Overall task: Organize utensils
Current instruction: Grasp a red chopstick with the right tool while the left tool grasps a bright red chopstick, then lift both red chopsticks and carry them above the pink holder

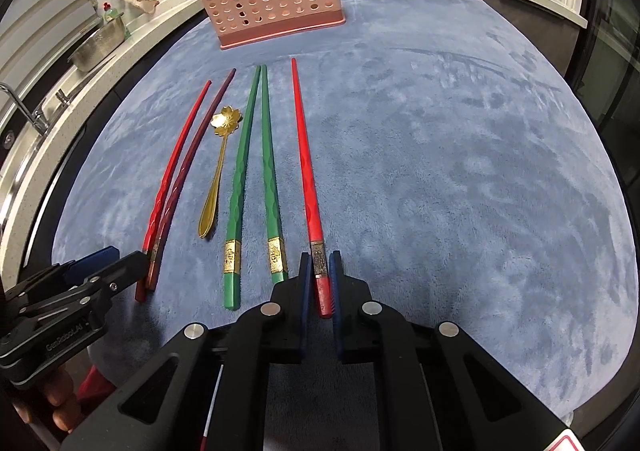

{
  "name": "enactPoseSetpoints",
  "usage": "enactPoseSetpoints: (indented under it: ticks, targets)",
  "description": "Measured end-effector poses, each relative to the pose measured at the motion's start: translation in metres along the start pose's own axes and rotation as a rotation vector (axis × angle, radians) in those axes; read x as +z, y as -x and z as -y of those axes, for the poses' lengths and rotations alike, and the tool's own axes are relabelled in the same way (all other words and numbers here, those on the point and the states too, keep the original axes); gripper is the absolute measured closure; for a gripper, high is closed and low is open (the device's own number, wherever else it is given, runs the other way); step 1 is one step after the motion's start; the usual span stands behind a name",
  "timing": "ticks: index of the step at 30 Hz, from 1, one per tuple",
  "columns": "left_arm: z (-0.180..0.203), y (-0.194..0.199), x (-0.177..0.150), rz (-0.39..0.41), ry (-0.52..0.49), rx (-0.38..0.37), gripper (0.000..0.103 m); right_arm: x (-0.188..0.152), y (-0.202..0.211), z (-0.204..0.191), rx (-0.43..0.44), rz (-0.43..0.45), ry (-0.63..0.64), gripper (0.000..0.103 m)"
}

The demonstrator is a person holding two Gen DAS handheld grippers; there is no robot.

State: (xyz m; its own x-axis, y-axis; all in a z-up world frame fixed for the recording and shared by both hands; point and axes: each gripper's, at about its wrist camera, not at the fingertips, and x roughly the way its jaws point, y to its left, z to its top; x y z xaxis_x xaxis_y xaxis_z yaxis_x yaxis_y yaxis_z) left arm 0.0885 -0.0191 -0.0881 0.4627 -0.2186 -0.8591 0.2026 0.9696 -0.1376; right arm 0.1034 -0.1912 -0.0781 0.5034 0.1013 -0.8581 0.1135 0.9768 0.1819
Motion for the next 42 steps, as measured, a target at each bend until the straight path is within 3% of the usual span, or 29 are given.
enactPoseSetpoints:
  ticks: [13,22,24,28,33,42]
  targets:
    - [-0.008,0.001,0.001,0.014,0.025,0.010,0.063,0.000,0.000,0.000,0.002,-0.001,-0.004,0.095]
    - [0.006,-0.004,-0.004,0.026,-0.038,0.056,0.063,-0.001,-0.002,-0.001,-0.001,-0.002,-0.003,0.094]
    - [0.006,-0.004,-0.004,0.031,-0.041,0.060,0.066,-0.001,-0.002,-0.001,-0.002,-0.002,-0.002,0.094]
    - [0.003,-0.001,-0.005,0.034,-0.032,0.046,0.089,-0.001,-0.001,0.000,0.002,-0.002,-0.004,0.094]
    - [-0.003,0.000,-0.005,0.027,-0.007,0.006,0.096,-0.002,0.001,-0.001,0.006,0.001,-0.004,0.095]
    - [-0.006,0.018,-0.003,0.042,0.001,-0.015,0.096,-0.001,0.017,-0.003,0.016,0.036,-0.002,0.095]
